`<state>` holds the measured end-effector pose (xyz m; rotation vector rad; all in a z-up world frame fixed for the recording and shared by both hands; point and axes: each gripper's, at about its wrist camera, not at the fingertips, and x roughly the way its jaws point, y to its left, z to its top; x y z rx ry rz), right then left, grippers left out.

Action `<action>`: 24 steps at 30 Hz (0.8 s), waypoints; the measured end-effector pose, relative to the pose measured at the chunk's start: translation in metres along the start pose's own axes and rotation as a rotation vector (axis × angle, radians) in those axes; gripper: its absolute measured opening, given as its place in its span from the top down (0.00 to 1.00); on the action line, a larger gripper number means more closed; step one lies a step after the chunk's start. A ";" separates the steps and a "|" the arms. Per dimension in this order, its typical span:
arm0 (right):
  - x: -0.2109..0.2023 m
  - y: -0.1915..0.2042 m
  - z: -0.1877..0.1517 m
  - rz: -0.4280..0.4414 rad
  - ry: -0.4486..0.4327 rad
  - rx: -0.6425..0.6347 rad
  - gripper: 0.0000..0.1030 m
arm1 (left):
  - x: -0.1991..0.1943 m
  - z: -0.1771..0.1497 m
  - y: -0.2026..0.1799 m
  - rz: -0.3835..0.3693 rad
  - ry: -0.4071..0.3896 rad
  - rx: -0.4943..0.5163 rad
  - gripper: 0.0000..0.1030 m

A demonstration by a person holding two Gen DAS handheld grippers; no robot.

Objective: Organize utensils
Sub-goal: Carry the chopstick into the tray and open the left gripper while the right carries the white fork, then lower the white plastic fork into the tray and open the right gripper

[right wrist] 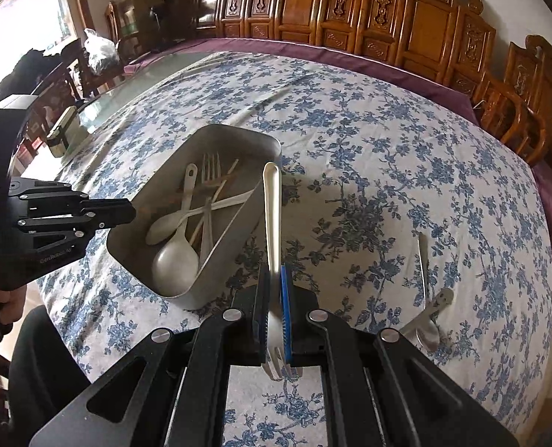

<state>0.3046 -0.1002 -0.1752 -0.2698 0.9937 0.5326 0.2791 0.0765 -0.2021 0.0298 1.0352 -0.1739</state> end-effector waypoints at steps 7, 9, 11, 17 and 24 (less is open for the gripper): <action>0.005 0.008 0.008 0.017 -0.001 -0.006 0.93 | -0.009 0.002 0.002 0.004 -0.038 -0.016 0.86; 0.005 0.011 0.011 0.023 -0.006 -0.009 0.93 | -0.017 0.002 0.006 -0.003 -0.062 -0.034 0.77; 0.005 0.015 0.015 0.031 -0.012 -0.009 0.93 | -0.022 0.003 0.011 -0.001 -0.078 -0.052 0.75; 0.014 0.031 0.028 0.059 -0.018 -0.019 0.93 | -0.037 0.001 0.029 0.018 -0.123 -0.103 0.70; 0.029 0.051 0.041 0.086 -0.019 -0.021 0.93 | -0.046 0.004 0.048 0.066 -0.148 -0.114 0.54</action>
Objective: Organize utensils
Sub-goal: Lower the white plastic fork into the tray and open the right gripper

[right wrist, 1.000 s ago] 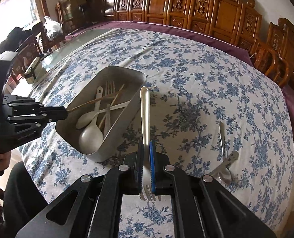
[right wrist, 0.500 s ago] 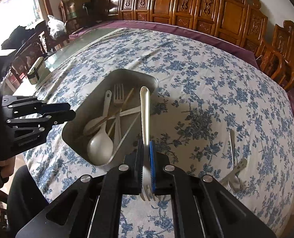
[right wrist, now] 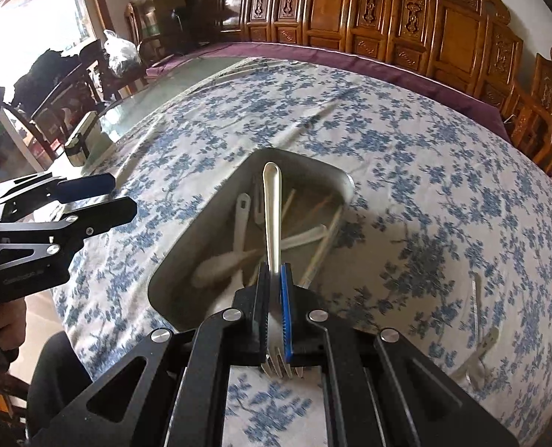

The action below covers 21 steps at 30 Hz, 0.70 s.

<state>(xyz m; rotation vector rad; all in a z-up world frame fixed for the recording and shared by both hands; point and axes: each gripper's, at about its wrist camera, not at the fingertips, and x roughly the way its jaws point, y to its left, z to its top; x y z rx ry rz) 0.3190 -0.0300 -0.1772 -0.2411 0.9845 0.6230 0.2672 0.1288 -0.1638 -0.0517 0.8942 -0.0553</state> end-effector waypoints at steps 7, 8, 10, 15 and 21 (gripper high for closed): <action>0.025 0.011 0.013 0.015 0.002 0.028 0.93 | -0.007 0.007 0.024 0.033 -0.018 -0.045 0.40; 0.028 0.012 0.014 0.011 0.002 0.031 0.93 | -0.008 0.007 0.026 0.036 -0.018 -0.049 0.38; 0.034 0.014 0.015 0.002 0.001 0.038 0.93 | -0.009 0.008 0.031 0.042 -0.025 -0.061 0.34; 0.051 0.009 0.013 0.012 0.013 0.109 0.93 | -0.011 0.010 0.036 0.047 -0.034 -0.079 0.32; 0.060 0.009 0.007 0.025 0.024 0.124 0.92 | -0.013 0.011 0.035 0.047 -0.038 -0.077 0.32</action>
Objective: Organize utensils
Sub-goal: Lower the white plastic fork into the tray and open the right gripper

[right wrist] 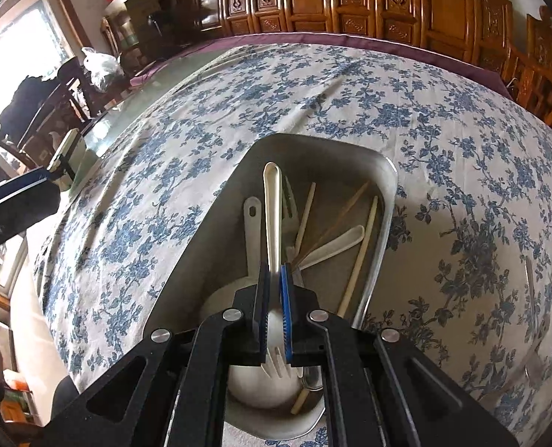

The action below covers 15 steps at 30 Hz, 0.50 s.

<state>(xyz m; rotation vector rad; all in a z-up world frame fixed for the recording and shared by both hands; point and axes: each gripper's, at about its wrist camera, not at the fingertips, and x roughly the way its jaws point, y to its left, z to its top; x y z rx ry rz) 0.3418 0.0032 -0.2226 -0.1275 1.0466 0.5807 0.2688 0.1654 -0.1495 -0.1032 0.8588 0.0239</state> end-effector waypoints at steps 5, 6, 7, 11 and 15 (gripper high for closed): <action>-0.003 0.003 -0.003 -0.001 -0.010 -0.015 0.92 | -0.002 0.000 -0.002 0.001 -0.002 0.006 0.32; -0.004 0.004 -0.004 -0.002 -0.012 -0.024 0.92 | -0.002 0.000 -0.002 0.002 -0.003 0.008 0.32; -0.005 0.004 -0.004 -0.005 -0.011 -0.030 0.92 | -0.003 0.001 -0.003 0.001 -0.005 0.012 0.32; -0.013 0.005 -0.006 -0.010 -0.023 -0.048 0.92 | -0.006 0.001 -0.007 -0.001 -0.010 0.019 0.32; -0.031 0.000 -0.009 -0.011 -0.056 -0.048 0.92 | -0.012 0.001 -0.015 -0.007 -0.021 0.033 0.32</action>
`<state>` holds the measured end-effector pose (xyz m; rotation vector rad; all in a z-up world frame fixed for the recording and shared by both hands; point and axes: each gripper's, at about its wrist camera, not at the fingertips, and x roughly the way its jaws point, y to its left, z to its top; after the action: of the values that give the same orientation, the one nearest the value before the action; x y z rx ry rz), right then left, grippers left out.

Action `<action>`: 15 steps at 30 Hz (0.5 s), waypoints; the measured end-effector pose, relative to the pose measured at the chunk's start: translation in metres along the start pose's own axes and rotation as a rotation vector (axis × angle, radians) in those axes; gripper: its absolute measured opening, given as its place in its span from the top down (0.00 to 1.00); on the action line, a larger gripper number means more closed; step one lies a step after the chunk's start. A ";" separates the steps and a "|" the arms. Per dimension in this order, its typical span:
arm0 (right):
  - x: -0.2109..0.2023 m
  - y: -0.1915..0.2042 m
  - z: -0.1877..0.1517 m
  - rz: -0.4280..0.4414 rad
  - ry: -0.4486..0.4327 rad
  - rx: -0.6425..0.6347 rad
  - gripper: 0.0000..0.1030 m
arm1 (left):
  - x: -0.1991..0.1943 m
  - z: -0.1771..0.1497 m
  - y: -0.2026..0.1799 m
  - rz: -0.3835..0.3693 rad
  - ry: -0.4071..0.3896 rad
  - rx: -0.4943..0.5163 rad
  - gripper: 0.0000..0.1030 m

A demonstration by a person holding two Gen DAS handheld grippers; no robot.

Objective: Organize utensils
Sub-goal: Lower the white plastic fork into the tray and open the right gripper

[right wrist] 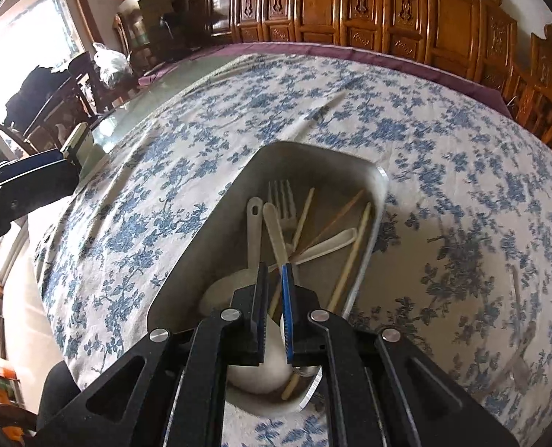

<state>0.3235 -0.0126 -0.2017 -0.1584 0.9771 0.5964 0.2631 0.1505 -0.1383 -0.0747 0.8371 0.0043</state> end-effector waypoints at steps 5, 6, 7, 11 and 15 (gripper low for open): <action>-0.039 -0.014 -0.008 -0.007 -0.068 -0.006 0.88 | -0.007 0.000 -0.015 -0.019 -0.013 0.027 0.31; -0.045 -0.017 -0.010 -0.009 -0.077 -0.008 0.79 | -0.008 0.000 -0.019 -0.026 -0.015 0.032 0.30; -0.054 -0.022 -0.013 -0.016 -0.092 -0.008 0.74 | -0.009 -0.001 -0.022 -0.031 -0.017 0.037 0.30; -0.080 -0.050 -0.030 -0.033 -0.110 0.018 0.73 | -0.012 -0.005 -0.045 -0.059 -0.021 0.073 0.30; -0.096 -0.090 -0.057 -0.107 -0.081 0.018 0.73 | -0.004 -0.012 -0.074 -0.100 0.005 0.116 0.30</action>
<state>0.2908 -0.1474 -0.1676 -0.1679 0.8902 0.4921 0.2536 0.0762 -0.1383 -0.0074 0.8359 -0.1383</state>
